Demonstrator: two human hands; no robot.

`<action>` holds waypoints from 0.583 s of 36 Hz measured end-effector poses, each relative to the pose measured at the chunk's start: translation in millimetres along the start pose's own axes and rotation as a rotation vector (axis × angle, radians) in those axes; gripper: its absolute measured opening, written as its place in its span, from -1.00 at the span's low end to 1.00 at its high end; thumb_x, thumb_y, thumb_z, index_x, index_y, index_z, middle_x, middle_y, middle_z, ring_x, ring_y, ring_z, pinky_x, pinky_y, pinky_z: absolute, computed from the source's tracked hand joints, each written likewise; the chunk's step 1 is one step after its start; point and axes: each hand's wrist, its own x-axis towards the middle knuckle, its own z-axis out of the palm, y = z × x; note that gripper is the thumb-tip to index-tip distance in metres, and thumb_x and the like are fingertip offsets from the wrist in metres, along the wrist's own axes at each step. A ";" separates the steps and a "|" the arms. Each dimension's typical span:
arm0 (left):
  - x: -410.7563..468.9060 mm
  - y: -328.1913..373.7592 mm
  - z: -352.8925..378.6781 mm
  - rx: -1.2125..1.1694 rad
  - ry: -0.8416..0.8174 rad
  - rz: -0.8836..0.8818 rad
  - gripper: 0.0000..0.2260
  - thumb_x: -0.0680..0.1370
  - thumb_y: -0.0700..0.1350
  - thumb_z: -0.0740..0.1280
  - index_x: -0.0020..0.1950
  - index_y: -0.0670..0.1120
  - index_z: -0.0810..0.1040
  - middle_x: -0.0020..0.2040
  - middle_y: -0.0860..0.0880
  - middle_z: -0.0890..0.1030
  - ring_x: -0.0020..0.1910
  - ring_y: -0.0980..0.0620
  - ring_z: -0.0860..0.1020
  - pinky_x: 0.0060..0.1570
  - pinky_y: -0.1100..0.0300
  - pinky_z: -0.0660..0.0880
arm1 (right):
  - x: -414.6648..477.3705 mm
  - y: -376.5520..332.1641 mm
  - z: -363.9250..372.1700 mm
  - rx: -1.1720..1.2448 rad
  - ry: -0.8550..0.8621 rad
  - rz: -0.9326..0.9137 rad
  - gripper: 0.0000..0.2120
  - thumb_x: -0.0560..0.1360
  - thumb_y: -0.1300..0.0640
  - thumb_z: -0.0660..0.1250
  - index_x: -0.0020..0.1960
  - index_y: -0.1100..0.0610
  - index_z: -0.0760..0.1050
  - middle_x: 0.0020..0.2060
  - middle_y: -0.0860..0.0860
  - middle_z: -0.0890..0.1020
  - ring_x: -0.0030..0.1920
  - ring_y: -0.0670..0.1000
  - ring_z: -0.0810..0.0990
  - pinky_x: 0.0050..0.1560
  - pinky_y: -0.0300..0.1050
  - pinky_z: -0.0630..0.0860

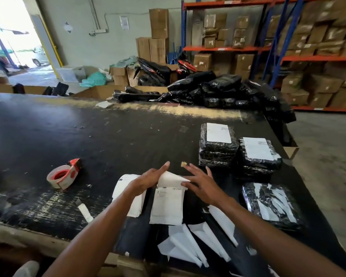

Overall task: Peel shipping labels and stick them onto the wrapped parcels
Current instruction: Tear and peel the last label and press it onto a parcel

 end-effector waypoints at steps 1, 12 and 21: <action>0.5 0.3 0.2 -0.036 0.021 0.032 -0.38 0.48 0.46 0.22 0.10 -0.02 0.71 0.01 -0.02 0.73 0.07 0.00 0.67 0.17 0.05 0.57 | -1.6 -1.1 -4.2 -0.006 0.012 -0.024 -0.52 0.58 -0.35 0.09 0.41 -0.26 0.46 0.61 -0.17 0.17 0.62 -0.15 -0.02 0.51 0.25 -0.28; -10.3 64.2 44.9 -0.418 0.122 0.317 -0.51 0.54 -0.23 0.46 0.42 0.06 0.43 0.18 -0.07 0.70 0.13 -0.07 0.69 0.02 -0.11 0.66 | -34.4 13.2 -88.4 0.818 -0.004 0.277 0.07 0.30 -0.19 0.58 0.63 -0.01 0.10 0.48 -0.05 0.43 0.34 -0.09 0.55 0.34 0.00 0.51; -7.8 110.4 90.6 -0.342 0.077 0.344 -0.47 0.51 -0.28 0.47 0.43 0.01 0.42 0.13 -0.06 0.72 0.09 -0.04 0.70 0.02 0.03 0.66 | -60.8 41.2 -150.2 0.811 0.117 0.242 -0.77 0.58 0.19 0.41 0.07 0.37 0.48 -0.11 0.17 0.75 -0.10 0.25 0.74 -0.21 -0.10 0.56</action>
